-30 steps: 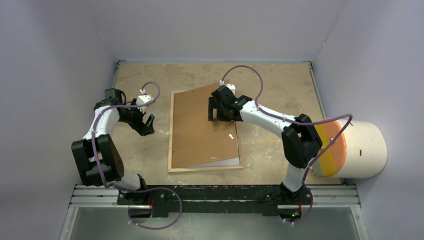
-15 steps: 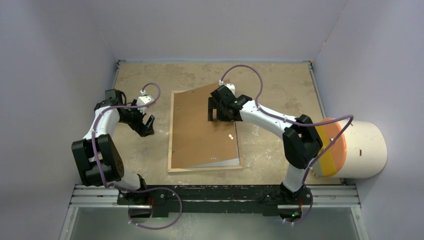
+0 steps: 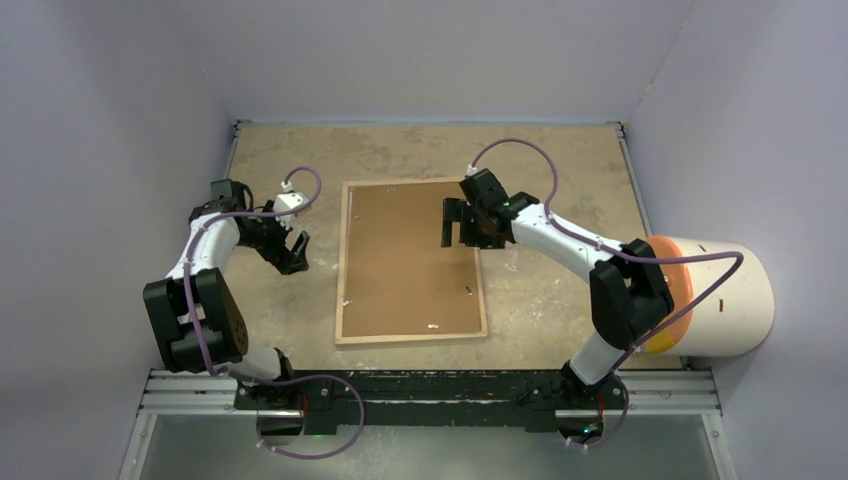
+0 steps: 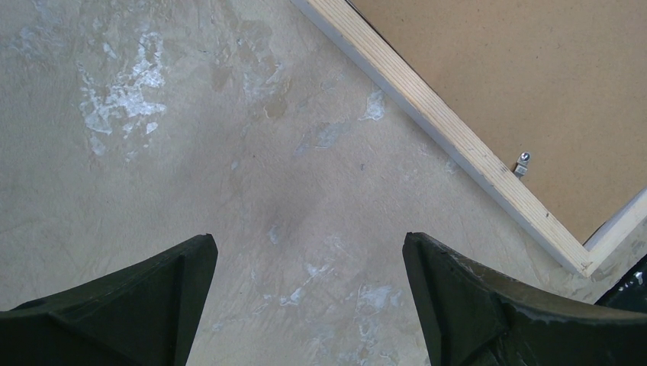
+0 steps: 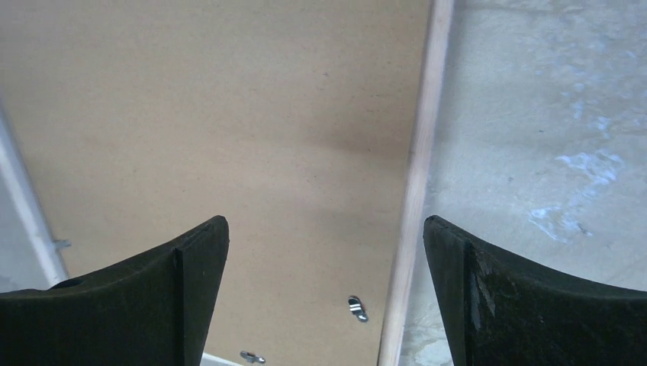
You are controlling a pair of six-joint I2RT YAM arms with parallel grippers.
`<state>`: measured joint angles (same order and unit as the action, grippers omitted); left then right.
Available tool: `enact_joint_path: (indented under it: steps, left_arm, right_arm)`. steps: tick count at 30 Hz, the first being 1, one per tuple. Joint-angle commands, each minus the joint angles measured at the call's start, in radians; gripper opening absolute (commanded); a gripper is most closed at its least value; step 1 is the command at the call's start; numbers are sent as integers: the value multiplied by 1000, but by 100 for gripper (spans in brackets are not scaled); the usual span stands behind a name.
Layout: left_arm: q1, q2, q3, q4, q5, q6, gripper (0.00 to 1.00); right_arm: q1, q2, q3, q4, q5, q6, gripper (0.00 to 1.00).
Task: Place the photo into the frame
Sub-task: Turn over the photo frame item on the photo frame.
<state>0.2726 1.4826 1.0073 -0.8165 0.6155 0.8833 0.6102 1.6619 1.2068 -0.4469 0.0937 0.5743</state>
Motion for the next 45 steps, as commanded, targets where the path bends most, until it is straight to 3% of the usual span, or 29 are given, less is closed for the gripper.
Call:
enact_joint_path:
  steps: [1,11,19,30,39,45]
  left_arm:
    - [-4,-22,1,5,18,19,100]
    - [-4,-15,-3,16,12,9,100]
    - [-7,42,-46,117,45,-69,100]
    - [-105,196,-57,344,-52,-195,97]
    - [-143,296,-3,386,-80,-233,89]
    - [-172,321,-5,412,-103,-240,88]
  right_arm:
    - [-8,-29,3,70,-145,-34,99]
    - [-109,-53,-95,98,-161,-3,99]
    - [-134,-27,-162,205,-197,19,99]
    - [-225,45,-107,292,-296,53,83]
    - [-240,141,-30,316,-334,78,68]
    - [-249,161,-33,326,-348,85,67]
